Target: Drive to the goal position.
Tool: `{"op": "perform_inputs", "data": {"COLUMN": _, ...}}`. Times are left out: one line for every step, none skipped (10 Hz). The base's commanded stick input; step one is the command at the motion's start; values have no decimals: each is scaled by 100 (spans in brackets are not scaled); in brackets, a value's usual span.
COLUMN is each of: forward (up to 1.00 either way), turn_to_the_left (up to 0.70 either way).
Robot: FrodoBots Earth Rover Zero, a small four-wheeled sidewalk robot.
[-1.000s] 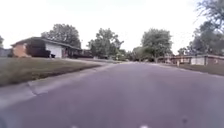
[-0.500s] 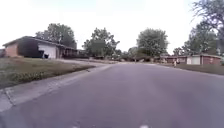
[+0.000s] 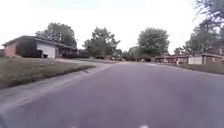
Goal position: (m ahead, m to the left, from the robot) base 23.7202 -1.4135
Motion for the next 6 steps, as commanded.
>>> {"op": "perform_inputs", "data": {"forward": 100, "turn_to_the_left": 0}}
{"op": "perform_inputs", "data": {"forward": 100, "turn_to_the_left": 0}}
{"op": "perform_inputs", "data": {"forward": 100, "turn_to_the_left": 0}}
{"op": "perform_inputs", "data": {"forward": 100, "turn_to_the_left": 0}}
{"op": "perform_inputs", "data": {"forward": 100, "turn_to_the_left": 0}}
{"op": "perform_inputs", "data": {"forward": 100, "turn_to_the_left": 0}}
